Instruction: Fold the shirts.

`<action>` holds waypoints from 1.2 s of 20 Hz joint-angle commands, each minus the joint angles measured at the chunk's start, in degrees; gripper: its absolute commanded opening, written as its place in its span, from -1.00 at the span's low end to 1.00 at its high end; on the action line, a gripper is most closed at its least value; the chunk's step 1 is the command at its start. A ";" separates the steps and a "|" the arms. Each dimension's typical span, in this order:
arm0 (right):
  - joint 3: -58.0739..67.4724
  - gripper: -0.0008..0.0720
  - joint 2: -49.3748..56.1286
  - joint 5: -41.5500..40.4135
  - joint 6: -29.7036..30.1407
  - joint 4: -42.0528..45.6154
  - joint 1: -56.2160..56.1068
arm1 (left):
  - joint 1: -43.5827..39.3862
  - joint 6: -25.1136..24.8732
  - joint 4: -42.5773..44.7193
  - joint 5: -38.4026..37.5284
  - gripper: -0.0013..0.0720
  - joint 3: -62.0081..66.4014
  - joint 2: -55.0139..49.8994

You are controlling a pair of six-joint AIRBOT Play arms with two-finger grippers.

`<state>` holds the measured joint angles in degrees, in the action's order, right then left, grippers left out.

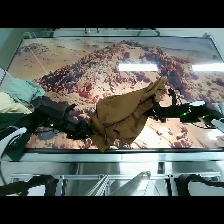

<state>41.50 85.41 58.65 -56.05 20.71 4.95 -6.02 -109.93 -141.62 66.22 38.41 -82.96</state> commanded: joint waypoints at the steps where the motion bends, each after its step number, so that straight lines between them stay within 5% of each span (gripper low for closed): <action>1: 0.04 -0.93 -0.22 1.88 0.26 -0.52 -0.04 | -4.74 -0.81 -2.47 -1.14 -0.96 5.81 -7.04; 4: 0.98 -0.93 -3.91 10.58 2.75 -5.27 1.42 | -7.10 -1.81 -4.22 8.96 -0.96 13.09 -6.36; 8: 10.32 -0.93 -19.28 31.98 4.55 -21.68 13.68 | -1.64 -6.82 -20.02 24.04 -0.95 25.49 10.03; 13: 30.18 -0.93 -34.21 37.03 4.26 -46.58 34.56 | 21.03 -1.79 -26.27 12.48 -0.93 43.28 34.07; 18: 33.77 -0.93 -40.61 33.09 4.24 -47.32 39.45 | 38.03 -0.09 -26.10 14.71 -0.92 45.62 44.24; 21: 33.75 -0.93 -39.15 33.00 4.22 -46.66 39.45 | 38.86 -0.11 -26.10 14.51 -0.92 44.15 44.26; 24: 33.73 -0.93 -35.41 26.05 4.22 -31.91 37.46 | 35.85 -0.20 -25.99 12.81 -0.92 44.22 39.67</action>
<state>74.89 47.81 90.43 -51.77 -21.85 43.48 30.41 -110.32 -167.70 80.58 82.63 -41.08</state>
